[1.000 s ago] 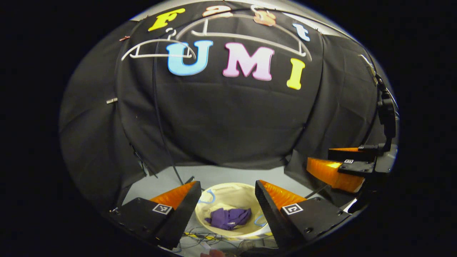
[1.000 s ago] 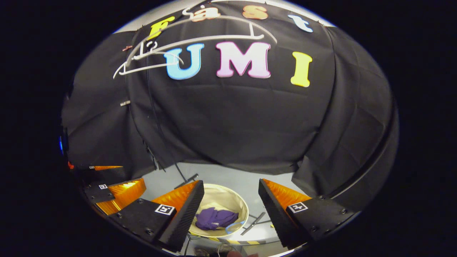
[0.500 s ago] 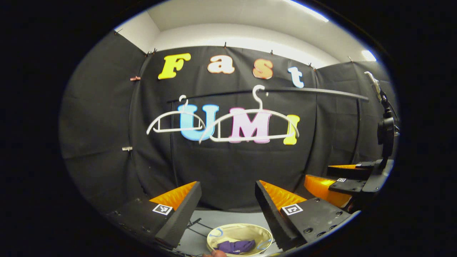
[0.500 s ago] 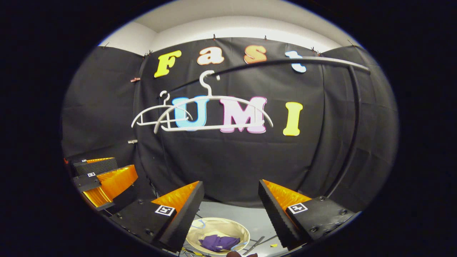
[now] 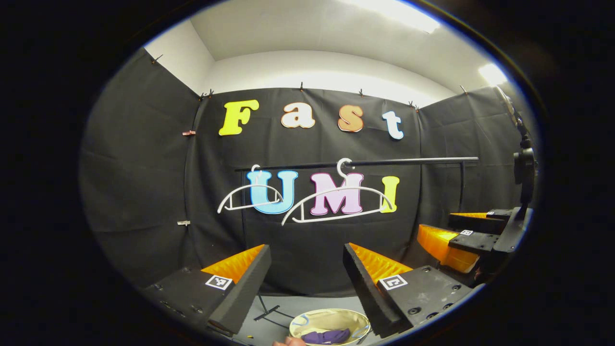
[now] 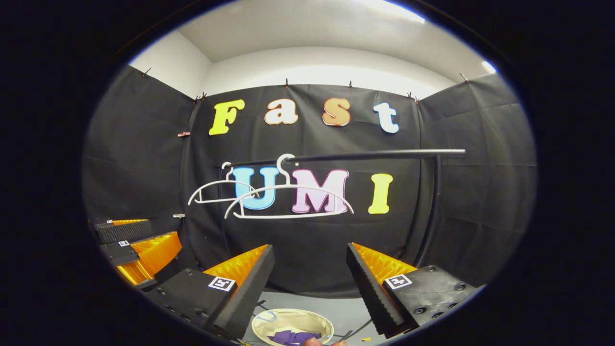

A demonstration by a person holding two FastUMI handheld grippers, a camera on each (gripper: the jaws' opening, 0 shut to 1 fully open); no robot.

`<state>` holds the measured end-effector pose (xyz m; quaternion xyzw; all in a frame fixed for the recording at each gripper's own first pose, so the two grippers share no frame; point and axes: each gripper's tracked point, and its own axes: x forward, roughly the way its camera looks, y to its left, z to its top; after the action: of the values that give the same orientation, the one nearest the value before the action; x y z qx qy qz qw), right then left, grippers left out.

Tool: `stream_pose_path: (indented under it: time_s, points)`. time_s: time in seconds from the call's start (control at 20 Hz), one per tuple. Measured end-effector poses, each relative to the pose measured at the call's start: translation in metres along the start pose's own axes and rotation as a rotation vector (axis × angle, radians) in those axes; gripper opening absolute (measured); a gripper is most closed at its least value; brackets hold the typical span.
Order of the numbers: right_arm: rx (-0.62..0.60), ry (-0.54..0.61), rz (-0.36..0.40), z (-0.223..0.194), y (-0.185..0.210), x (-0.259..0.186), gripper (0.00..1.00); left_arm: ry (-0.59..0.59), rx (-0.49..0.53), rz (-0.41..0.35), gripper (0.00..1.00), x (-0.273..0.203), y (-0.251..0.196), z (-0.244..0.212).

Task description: Grasp the clothes on the hanger with both hands and then place them into the laundry hamper below.

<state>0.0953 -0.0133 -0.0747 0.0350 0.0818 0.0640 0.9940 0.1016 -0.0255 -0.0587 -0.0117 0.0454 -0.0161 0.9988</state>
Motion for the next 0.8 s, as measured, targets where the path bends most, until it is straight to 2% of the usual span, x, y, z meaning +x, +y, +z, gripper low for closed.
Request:
stream_pose_path:
  time_s: [0.1, 0.15, 0.2, 0.3, 0.4, 0.45, 0.55, 0.65, 0.7, 0.8]
  points:
    - [0.003, -0.020, 0.010, 0.010, 0.006, -0.006, 0.97, -0.014, 0.010, 0.009, 0.93, -0.008, 0.004, 0.006]
    - [0.001, -0.024, 0.019, 0.011, 0.010, -0.007, 0.94, -0.025, 0.016, 0.008, 0.92, -0.010, 0.004, 0.010]
    - [0.001, -0.034, 0.019, 0.014, 0.012, -0.009, 0.95, -0.037, 0.020, 0.007, 0.95, -0.012, 0.004, 0.013]
    - [0.004, -0.030, 0.007, 0.011, 0.015, -0.005, 1.00, -0.039, 0.017, -0.001, 0.92, -0.013, 0.005, 0.014]
    - [-0.002, -0.030, 0.011, 0.011, 0.024, -0.002, 0.97, -0.047, 0.006, -0.009, 0.92, -0.011, 0.009, 0.017]
    - [0.010, -0.040, 0.008, 0.013, 0.026, -0.001, 0.97, -0.040, 0.004, -0.016, 0.97, -0.009, 0.010, 0.016]
    - [0.034, -0.037, 0.025, 0.010, 0.035, -0.002, 1.00, -0.039, 0.002, 0.010, 0.92, -0.010, 0.020, 0.018]
    - [0.025, -0.042, 0.043, 0.010, 0.038, -0.002, 0.97, -0.060, -0.009, 0.034, 0.95, -0.012, 0.025, 0.024]
    - [0.023, -0.048, 0.038, 0.012, 0.036, -0.002, 1.00, -0.067, -0.010, 0.035, 0.95, -0.012, 0.025, 0.026]
    - [0.020, -0.054, 0.034, 0.014, 0.035, 0.000, 0.96, -0.077, -0.012, 0.027, 0.92, -0.012, 0.022, 0.030]
